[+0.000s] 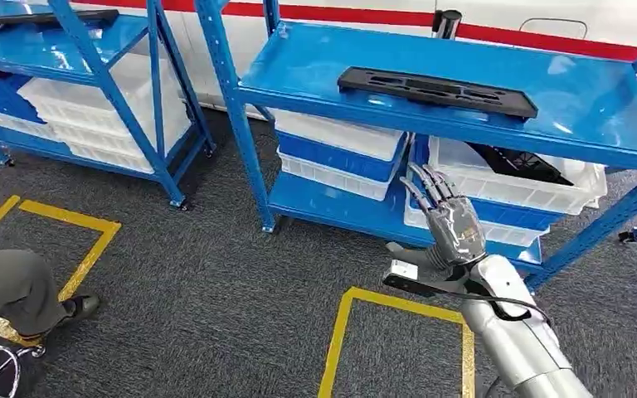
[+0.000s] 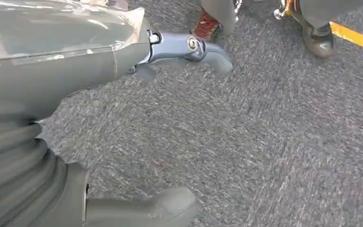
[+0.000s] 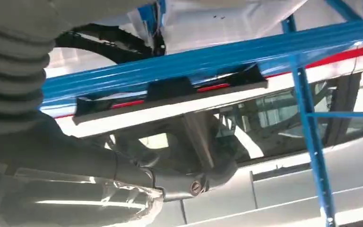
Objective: Take the parts from the cabinet and place them on the table.
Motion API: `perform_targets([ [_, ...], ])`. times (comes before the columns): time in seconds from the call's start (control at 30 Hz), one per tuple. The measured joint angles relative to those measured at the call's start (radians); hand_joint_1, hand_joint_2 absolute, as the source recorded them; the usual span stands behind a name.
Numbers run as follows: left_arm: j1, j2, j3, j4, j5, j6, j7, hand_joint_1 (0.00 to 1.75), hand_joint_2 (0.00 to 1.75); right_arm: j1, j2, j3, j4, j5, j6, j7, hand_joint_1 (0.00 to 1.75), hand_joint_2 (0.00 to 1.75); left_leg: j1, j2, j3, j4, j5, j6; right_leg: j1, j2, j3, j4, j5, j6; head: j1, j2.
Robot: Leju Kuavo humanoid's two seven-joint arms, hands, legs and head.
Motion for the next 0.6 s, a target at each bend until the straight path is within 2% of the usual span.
perform_targets([
  [0.03,0.0,0.0,0.0,0.0,0.0,0.0,0.0,0.0,1.75,0.0,0.0,0.0,0.0,0.0,-0.001,0.0,0.0,0.0,0.006,0.001,-0.001,0.003,-0.006,-0.005,-0.001,0.004,0.003,-0.001,0.0,-0.01,-0.001,0.0],
  [0.07,-0.001,0.001,0.0,0.0,-0.001,0.0,0.0,0.0,1.75,0.0,0.0,-0.001,0.0,0.0,-0.002,0.0,0.0,0.0,0.008,-0.007,-0.008,0.026,-0.026,-0.007,-0.001,0.007,0.004,-0.002,0.001,-0.016,-0.001,0.0],
  [0.1,-0.001,0.0,0.0,0.0,-0.002,0.0,0.0,0.0,1.75,0.0,-0.001,-0.001,-0.002,0.0,-0.004,0.0,0.0,0.0,0.007,-0.012,-0.032,0.077,-0.057,-0.007,0.001,0.01,0.004,-0.002,0.001,-0.017,-0.003,0.0],
  [0.17,-0.001,0.0,0.0,0.0,-0.004,0.0,0.0,0.0,1.75,0.003,0.0,0.0,-0.002,0.001,-0.005,0.0,0.0,0.0,0.005,-0.018,-0.118,0.243,-0.129,-0.007,0.01,0.015,0.003,-0.001,-0.001,-0.025,-0.006,0.0],
  [0.2,0.0,0.0,0.001,0.0,-0.004,0.0,0.0,0.0,1.75,0.007,0.0,0.0,-0.002,0.002,-0.005,0.0,0.0,0.0,0.004,-0.018,-0.15,0.297,-0.143,-0.004,0.014,0.018,0.003,-0.001,-0.002,-0.026,-0.005,0.0],
  [0.23,0.0,0.0,0.001,0.0,-0.004,0.0,0.0,0.0,1.75,0.01,0.0,0.0,-0.002,0.002,-0.005,0.0,0.0,0.0,0.001,-0.018,-0.168,0.315,-0.134,0.004,0.02,0.022,0.004,-0.001,-0.002,-0.027,-0.005,0.0],
  [0.27,0.001,0.0,0.001,0.0,-0.005,0.0,0.0,0.0,1.75,0.011,0.0,0.0,-0.002,0.002,-0.005,0.0,0.0,0.0,-0.003,-0.019,-0.162,0.288,-0.105,0.013,0.024,0.026,0.005,-0.001,-0.002,-0.028,-0.005,0.0],
  [0.3,0.0,0.0,0.001,0.0,-0.006,0.0,0.0,0.0,1.75,0.011,0.0,0.0,-0.002,0.003,-0.006,0.0,0.0,0.0,-0.009,-0.022,-0.136,0.226,-0.062,0.025,0.028,0.031,0.008,-0.001,-0.002,-0.028,-0.005,0.0],
  [0.33,0.0,0.0,0.002,0.0,-0.007,0.0,0.0,0.0,1.75,0.011,0.0,-0.002,-0.003,0.003,-0.007,0.0,0.0,0.0,-0.016,-0.029,-0.098,0.142,-0.015,0.041,0.031,0.035,0.01,-0.002,-0.003,-0.028,-0.006,0.0],
  [0.37,0.0,0.001,0.003,0.0,-0.007,0.0,0.0,0.0,1.75,0.011,0.0,-0.003,-0.006,0.003,-0.008,0.0,0.0,0.0,-0.027,-0.049,-0.056,0.056,0.023,0.064,0.028,0.039,0.011,-0.003,-0.003,-0.029,-0.005,0.0],
  [0.4,-0.001,0.004,0.005,0.0,-0.008,0.0,0.0,0.0,1.75,0.011,-0.001,-0.004,-0.006,0.002,-0.009,0.0,0.0,0.0,-0.03,-0.045,-0.046,0.04,0.008,0.072,0.037,0.041,0.011,-0.003,-0.003,-0.028,-0.001,0.0],
  [0.43,-0.002,0.003,0.005,0.0,-0.009,0.0,0.0,0.0,1.75,0.011,-0.003,-0.006,-0.007,0.002,-0.009,0.0,0.0,0.0,-0.039,-0.036,-0.046,0.032,0.011,0.071,0.033,0.042,0.009,-0.003,-0.003,-0.028,-0.004,0.0],
  [0.47,-0.002,0.003,0.005,0.0,-0.009,-0.001,0.0,0.0,1.75,0.013,-0.005,-0.007,-0.007,0.001,-0.009,0.0,0.0,1.75,-0.041,-0.035,-0.047,0.032,0.011,0.072,0.029,0.042,0.008,-0.004,-0.002,-0.027,-0.004,0.0],
  [0.5,-0.002,0.004,0.005,0.0,-0.009,-0.001,0.0,0.0,1.75,0.016,-0.007,-0.008,-0.009,0.001,-0.009,0.0,0.0,1.75,-0.044,-0.033,-0.045,0.031,0.011,0.072,0.028,0.042,0.009,-0.008,-0.001,-0.025,-0.005,0.0],
  [0.53,-0.003,0.005,0.006,0.0,-0.01,-0.002,0.0,0.0,1.75,0.016,-0.008,-0.01,-0.012,0.001,-0.009,0.0,0.0,1.75,-0.042,-0.031,-0.037,0.012,0.019,0.072,0.034,0.043,0.011,-0.014,0.001,-0.018,-0.003,0.0],
  [0.57,-0.003,0.002,0.006,0.0,-0.011,-0.003,0.0,0.0,1.75,0.017,-0.01,-0.012,-0.015,0.001,-0.009,0.0,0.0,1.75,-0.034,-0.025,-0.029,-0.001,0.03,0.068,0.034,0.033,0.004,0.002,-0.005,-0.019,-0.003,0.0],
  [0.6,-0.004,0.002,0.006,0.0,-0.012,-0.003,0.0,0.0,1.75,0.013,-0.011,-0.013,-0.015,0.001,-0.009,0.0,0.0,1.75,-0.043,-0.033,-0.028,-0.002,0.023,0.044,0.037,0.03,0.008,-0.014,-0.001,-0.024,0.002,0.0],
])
